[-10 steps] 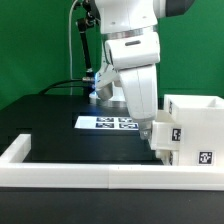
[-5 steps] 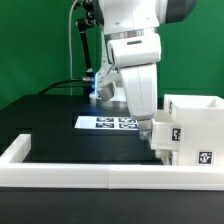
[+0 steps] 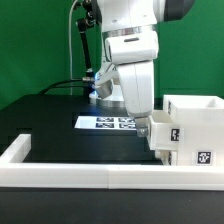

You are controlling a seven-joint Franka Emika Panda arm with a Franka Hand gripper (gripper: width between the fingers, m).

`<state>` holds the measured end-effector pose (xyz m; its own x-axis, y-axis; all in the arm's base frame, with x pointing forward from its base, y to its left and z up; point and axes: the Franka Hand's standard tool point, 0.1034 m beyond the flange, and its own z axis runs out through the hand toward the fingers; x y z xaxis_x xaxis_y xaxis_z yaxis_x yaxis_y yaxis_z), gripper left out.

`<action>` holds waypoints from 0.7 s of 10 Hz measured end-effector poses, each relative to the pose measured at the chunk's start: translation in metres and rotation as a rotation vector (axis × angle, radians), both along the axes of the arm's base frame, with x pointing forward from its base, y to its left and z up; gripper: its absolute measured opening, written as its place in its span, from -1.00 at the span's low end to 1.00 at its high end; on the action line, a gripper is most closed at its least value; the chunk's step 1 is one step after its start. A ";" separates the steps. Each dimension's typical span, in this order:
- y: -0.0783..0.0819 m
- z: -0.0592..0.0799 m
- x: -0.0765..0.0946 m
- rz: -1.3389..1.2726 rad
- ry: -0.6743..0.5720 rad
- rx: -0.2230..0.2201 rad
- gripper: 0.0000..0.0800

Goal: Assemble drawer

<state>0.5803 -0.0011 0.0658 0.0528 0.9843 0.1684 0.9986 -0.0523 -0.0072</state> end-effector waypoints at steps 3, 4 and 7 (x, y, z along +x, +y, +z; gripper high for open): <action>-0.005 -0.003 0.014 0.080 0.029 0.015 0.62; -0.002 -0.003 0.015 0.081 0.030 0.017 0.62; 0.006 0.001 0.015 0.023 0.024 0.011 0.62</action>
Offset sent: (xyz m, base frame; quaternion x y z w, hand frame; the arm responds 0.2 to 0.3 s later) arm 0.0145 0.0073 -0.0012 0.0251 -0.0042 -0.0362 0.9990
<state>0.5950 0.0052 0.0665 0.0346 0.9834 0.1780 0.9991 -0.0294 -0.0317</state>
